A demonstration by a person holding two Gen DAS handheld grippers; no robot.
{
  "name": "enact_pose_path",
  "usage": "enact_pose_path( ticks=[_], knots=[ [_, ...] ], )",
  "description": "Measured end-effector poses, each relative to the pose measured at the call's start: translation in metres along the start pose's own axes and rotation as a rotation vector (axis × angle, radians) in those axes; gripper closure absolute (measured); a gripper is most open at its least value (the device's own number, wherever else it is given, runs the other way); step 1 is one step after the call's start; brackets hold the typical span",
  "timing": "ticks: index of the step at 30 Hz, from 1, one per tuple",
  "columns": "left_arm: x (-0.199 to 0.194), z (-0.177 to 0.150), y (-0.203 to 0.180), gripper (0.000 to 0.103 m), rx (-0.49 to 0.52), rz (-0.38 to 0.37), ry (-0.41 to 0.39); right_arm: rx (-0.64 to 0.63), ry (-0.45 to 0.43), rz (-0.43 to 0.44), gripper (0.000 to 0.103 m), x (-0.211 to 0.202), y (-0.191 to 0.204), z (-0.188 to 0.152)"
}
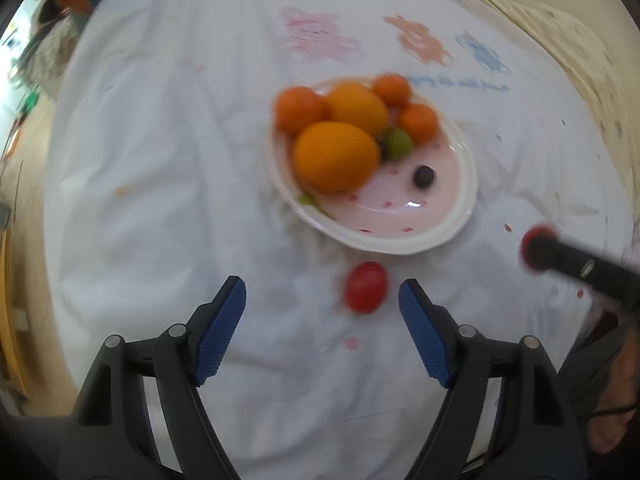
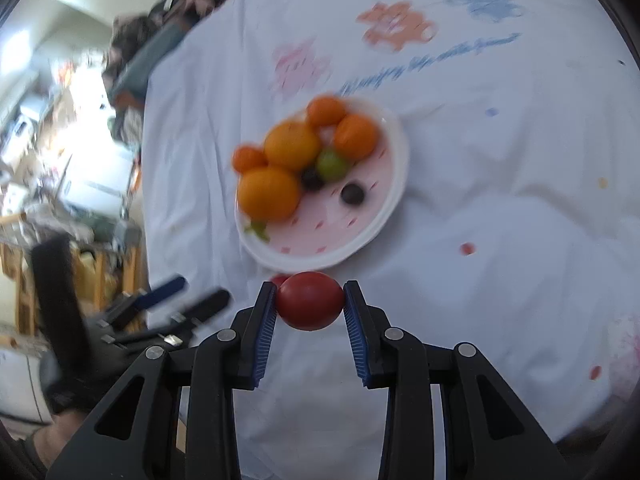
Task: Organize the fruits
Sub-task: 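Grasp a red tomato with the right tool while the left tool grasps the other, then carry both tomatoes over the pink plate and open both tools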
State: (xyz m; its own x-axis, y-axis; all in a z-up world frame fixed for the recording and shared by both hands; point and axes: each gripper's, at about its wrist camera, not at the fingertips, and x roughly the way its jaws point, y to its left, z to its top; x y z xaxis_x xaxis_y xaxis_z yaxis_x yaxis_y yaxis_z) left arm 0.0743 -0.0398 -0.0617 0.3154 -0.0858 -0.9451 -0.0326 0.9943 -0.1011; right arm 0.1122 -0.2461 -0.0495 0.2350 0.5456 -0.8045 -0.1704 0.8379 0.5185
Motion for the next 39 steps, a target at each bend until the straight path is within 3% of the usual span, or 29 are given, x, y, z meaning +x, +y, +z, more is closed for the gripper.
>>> enact_pose_path(
  ticks=[3, 8, 12, 17, 27, 39],
  knots=[
    [0.012, 0.001, -0.018, 0.033, 0.068, 0.014, 0.016, 0.01, -0.024, -0.016, 0.067, -0.005, -0.006, 0.002],
    [0.034, 0.001, -0.027, 0.043, 0.095, 0.001, 0.095, 0.054, -0.002, -0.039, 0.067, -0.004, -0.024, 0.003],
    [0.05, -0.002, -0.031, 0.058, 0.11, -0.005, 0.15, 0.049, 0.003, -0.036, 0.067, -0.001, -0.023, 0.003],
    [0.054, -0.003, -0.037, 0.076, 0.151, 0.027, 0.149, 0.025, 0.003, -0.034, 0.067, 0.002, -0.015, 0.003],
    [0.04, -0.005, -0.017, 0.076, 0.064, 0.029, 0.121, 0.017, 0.008, -0.044, 0.067, 0.009, -0.014, 0.003],
    [-0.013, -0.007, 0.027, 0.076, -0.072, 0.051, -0.075, -0.036, 0.039, -0.069, 0.067, 0.035, 0.001, 0.001]
  ],
)
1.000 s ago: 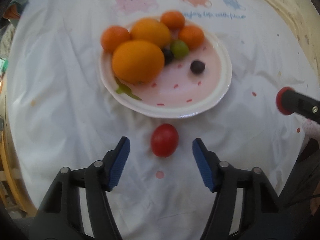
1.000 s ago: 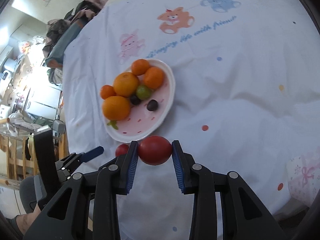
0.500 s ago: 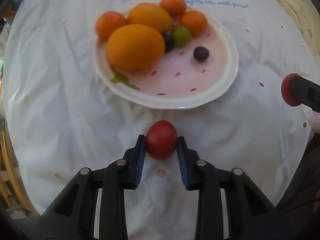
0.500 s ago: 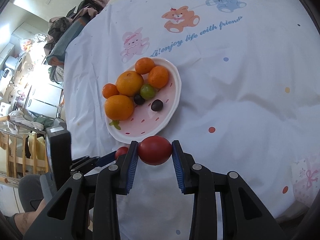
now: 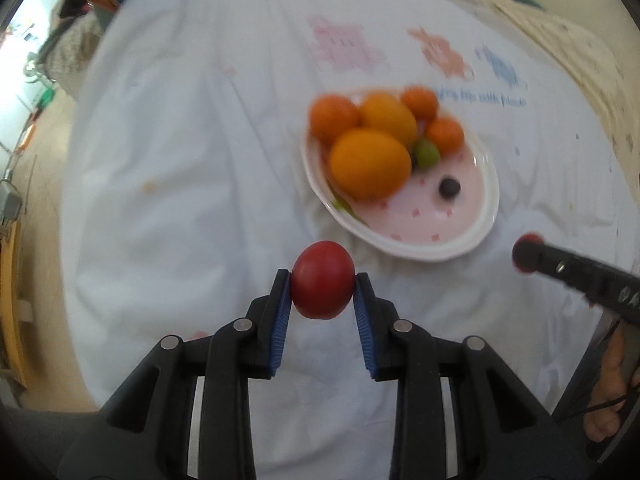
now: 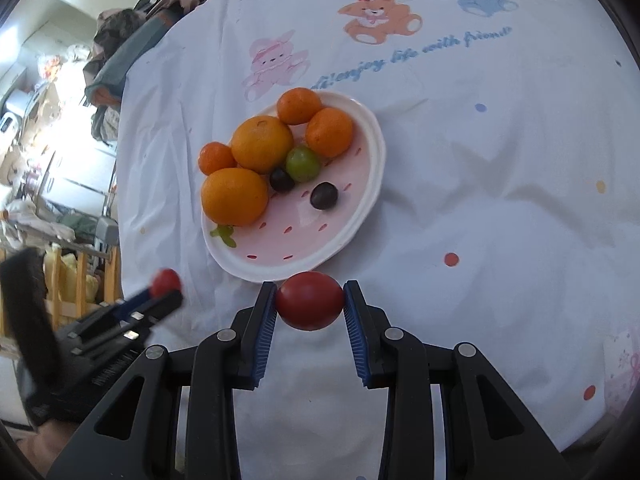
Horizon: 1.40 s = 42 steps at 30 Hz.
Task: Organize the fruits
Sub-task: 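Carry both tomatoes over the pink plate and open both tools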
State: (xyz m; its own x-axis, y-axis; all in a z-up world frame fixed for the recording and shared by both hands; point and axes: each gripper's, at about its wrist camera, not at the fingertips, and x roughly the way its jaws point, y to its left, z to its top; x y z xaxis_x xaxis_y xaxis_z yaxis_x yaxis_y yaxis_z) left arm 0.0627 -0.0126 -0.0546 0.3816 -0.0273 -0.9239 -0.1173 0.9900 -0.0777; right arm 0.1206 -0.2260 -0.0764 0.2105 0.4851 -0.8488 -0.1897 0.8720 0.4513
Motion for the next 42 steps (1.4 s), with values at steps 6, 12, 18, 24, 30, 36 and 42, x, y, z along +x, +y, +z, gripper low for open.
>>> enact_pose_path(
  ticks=[6, 12, 18, 24, 30, 36, 42],
  knots=[
    [-0.038, 0.019, 0.006, 0.076, -0.019, -0.003, -0.104, 0.013, -0.091, 0.085, 0.067, -0.023, 0.007, 0.007],
    [-0.056, 0.04, 0.001, 0.076, 0.001, -0.033, -0.155, 0.031, -0.179, 0.165, 0.067, -0.045, 0.005, 0.03],
    [-0.042, 0.066, -0.004, 0.076, 0.036, -0.041, -0.127, 0.044, -0.199, 0.155, 0.067, -0.044, -0.005, 0.055],
    [-0.006, 0.075, -0.016, 0.076, 0.007, -0.067, -0.06, 0.041, -0.148, 0.119, 0.067, -0.02, -0.014, 0.077],
    [0.016, 0.068, -0.033, 0.076, 0.013, -0.094, -0.011, 0.047, -0.099, 0.099, 0.067, 0.0, -0.021, 0.091],
    [0.039, 0.06, -0.048, 0.076, 0.032, -0.132, 0.076, 0.084, -0.025, 0.083, 0.067, 0.02, -0.03, 0.092],
    [0.053, 0.056, -0.059, 0.075, 0.048, -0.143, 0.125, 0.101, 0.026, 0.068, 0.067, 0.034, -0.034, 0.089]
  ],
)
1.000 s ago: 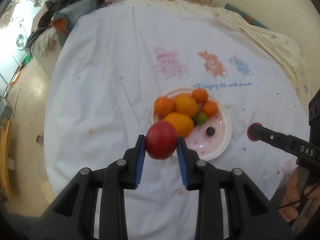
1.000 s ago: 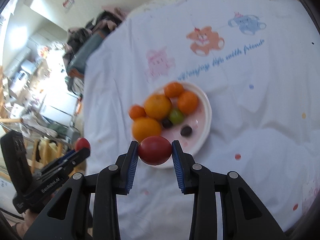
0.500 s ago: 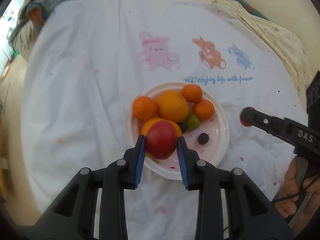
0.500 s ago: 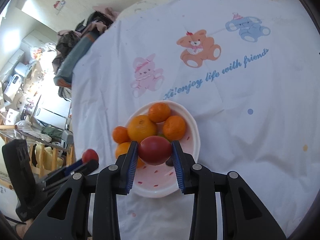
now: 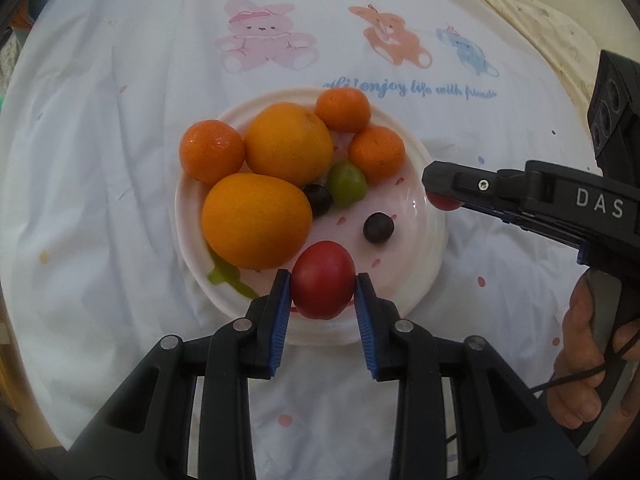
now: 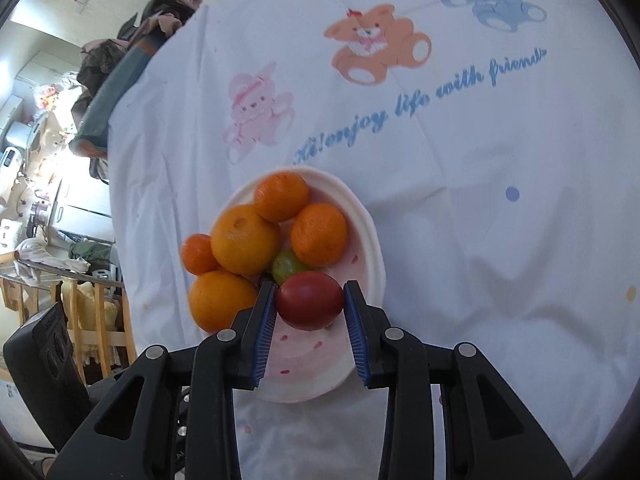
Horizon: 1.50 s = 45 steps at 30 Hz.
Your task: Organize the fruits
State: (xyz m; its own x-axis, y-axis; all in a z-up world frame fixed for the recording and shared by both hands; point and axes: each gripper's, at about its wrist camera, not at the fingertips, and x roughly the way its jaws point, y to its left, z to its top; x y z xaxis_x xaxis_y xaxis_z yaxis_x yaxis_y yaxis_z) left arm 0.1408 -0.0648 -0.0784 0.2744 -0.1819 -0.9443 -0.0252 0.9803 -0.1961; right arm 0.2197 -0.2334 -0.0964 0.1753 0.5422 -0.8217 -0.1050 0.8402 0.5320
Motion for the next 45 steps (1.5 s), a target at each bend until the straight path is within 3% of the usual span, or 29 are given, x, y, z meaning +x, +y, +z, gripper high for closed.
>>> enact_pose_path(
  ticks=[13, 15, 17, 19, 21, 25, 28, 30, 35, 38, 43, 45],
  knots=[
    [0.01, -0.001, 0.001, 0.073, 0.016, -0.002, 0.019, 0.006, 0.021, -0.027, 0.065, 0.009, -0.002, -0.001],
    [0.007, -0.002, 0.001, 0.051, 0.017, -0.006, 0.008, 0.007, 0.015, -0.022, 0.065, 0.008, -0.002, -0.001],
    [0.002, -0.003, 0.0, 0.041, 0.019, -0.01, -0.013, 0.002, 0.009, -0.022, 0.063, 0.008, -0.001, 0.001],
    [-0.001, -0.003, -0.003, 0.04, 0.037, -0.007, -0.016, 0.003, -0.019, -0.022, 0.051, 0.004, -0.001, 0.002],
    [-0.007, -0.003, -0.004, 0.04, 0.045, 0.003, -0.028, 0.004, -0.043, -0.01, 0.05, -0.003, 0.0, 0.002],
    [-0.025, -0.006, 0.001, 0.04, 0.046, 0.041, -0.077, -0.021, -0.089, -0.008, 0.05, -0.018, 0.007, -0.004],
    [-0.043, -0.009, 0.007, 0.04, 0.043, 0.112, -0.117, -0.046, -0.126, -0.001, 0.05, -0.033, 0.015, -0.01],
    [-0.058, -0.01, 0.01, 0.04, 0.04, 0.14, -0.161, -0.062, -0.152, -0.006, 0.045, -0.044, 0.022, -0.016],
    [-0.094, -0.019, 0.024, 0.039, -0.003, 0.157, -0.265, -0.117, -0.204, 0.001, 0.037, -0.071, 0.039, -0.038],
    [-0.112, -0.032, 0.032, 0.029, -0.019, 0.157, -0.317, -0.159, -0.225, -0.007, 0.033, -0.078, 0.047, -0.058],
    [-0.127, -0.051, 0.038, 0.027, -0.031, 0.163, -0.354, -0.195, -0.261, -0.043, 0.026, -0.084, 0.055, -0.087],
    [-0.13, -0.059, 0.04, 0.02, -0.041, 0.162, -0.36, -0.218, -0.285, -0.067, 0.024, -0.088, 0.06, -0.097]
  ],
)
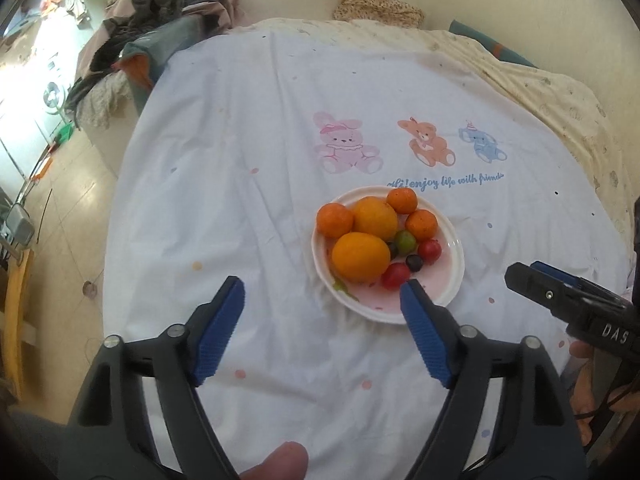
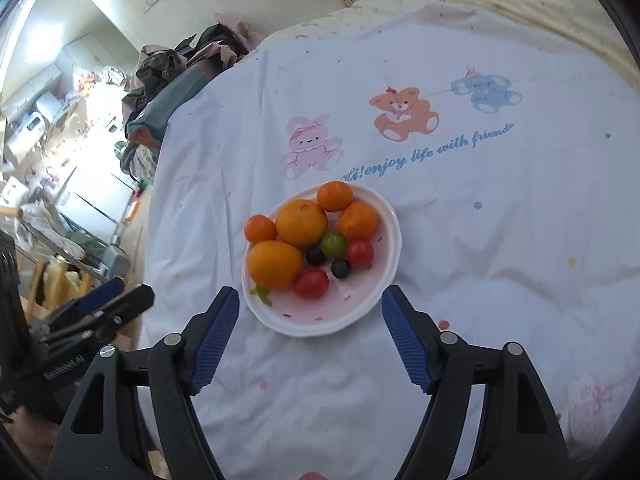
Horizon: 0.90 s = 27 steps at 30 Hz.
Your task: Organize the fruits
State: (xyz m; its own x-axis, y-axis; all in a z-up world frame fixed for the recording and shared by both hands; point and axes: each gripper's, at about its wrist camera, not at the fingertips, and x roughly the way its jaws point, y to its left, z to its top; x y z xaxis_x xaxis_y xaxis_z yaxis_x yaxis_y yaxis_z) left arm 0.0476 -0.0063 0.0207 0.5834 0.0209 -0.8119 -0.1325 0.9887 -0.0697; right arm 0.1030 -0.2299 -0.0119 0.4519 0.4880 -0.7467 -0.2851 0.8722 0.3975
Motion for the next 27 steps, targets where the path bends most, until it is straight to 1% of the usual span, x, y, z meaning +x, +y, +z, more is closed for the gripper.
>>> enact_pose_path(
  ticks=[3, 5, 8, 10, 11, 13, 14, 16, 18, 21, 23, 27],
  knots=[
    [-0.007, -0.008, 0.004, 0.017, 0.001, 0.005, -0.016, -0.004, -0.053, -0.031, 0.01, -0.01, 0.006, -0.011],
    [-0.012, -0.012, 0.008, 0.017, -0.003, 0.013, -0.029, -0.009, -0.07, -0.041, 0.008, -0.014, 0.009, -0.018],
    [-0.017, -0.016, 0.013, 0.017, -0.024, 0.002, -0.044, -0.024, -0.109, -0.063, 0.004, -0.022, 0.016, -0.026],
    [-0.021, -0.019, 0.013, 0.012, -0.026, -0.002, -0.067, -0.037, -0.137, -0.08, 0.001, -0.026, 0.019, -0.03],
    [-0.024, -0.021, 0.012, 0.005, -0.018, 0.0, -0.084, -0.045, -0.15, -0.088, 0.001, -0.028, 0.021, -0.032],
    [-0.027, -0.024, 0.009, 0.003, -0.002, 0.003, -0.117, -0.049, -0.162, -0.107, 0.0, -0.03, 0.021, -0.033],
    [-0.03, -0.024, 0.005, 0.003, 0.019, 0.019, -0.153, -0.047, -0.168, -0.113, 0.0, -0.03, 0.02, -0.033],
    [-0.03, -0.023, 0.001, 0.002, 0.038, 0.041, -0.177, -0.044, -0.174, -0.126, 0.0, -0.029, 0.018, -0.033],
    [-0.03, -0.021, 0.001, 0.001, 0.027, 0.025, -0.182, -0.045, -0.178, -0.131, 0.0, -0.028, 0.018, -0.033],
    [-0.027, -0.021, 0.005, 0.001, 0.005, 0.035, -0.175, -0.061, -0.186, -0.15, 0.0, -0.026, 0.018, -0.032],
    [-0.025, -0.021, 0.007, 0.001, -0.005, 0.028, -0.173, -0.07, -0.186, -0.158, 0.0, -0.024, 0.019, -0.032],
    [-0.024, -0.023, 0.006, 0.001, -0.005, 0.032, -0.169, -0.078, -0.192, -0.161, 0.0, -0.024, 0.022, -0.032]
  ],
)
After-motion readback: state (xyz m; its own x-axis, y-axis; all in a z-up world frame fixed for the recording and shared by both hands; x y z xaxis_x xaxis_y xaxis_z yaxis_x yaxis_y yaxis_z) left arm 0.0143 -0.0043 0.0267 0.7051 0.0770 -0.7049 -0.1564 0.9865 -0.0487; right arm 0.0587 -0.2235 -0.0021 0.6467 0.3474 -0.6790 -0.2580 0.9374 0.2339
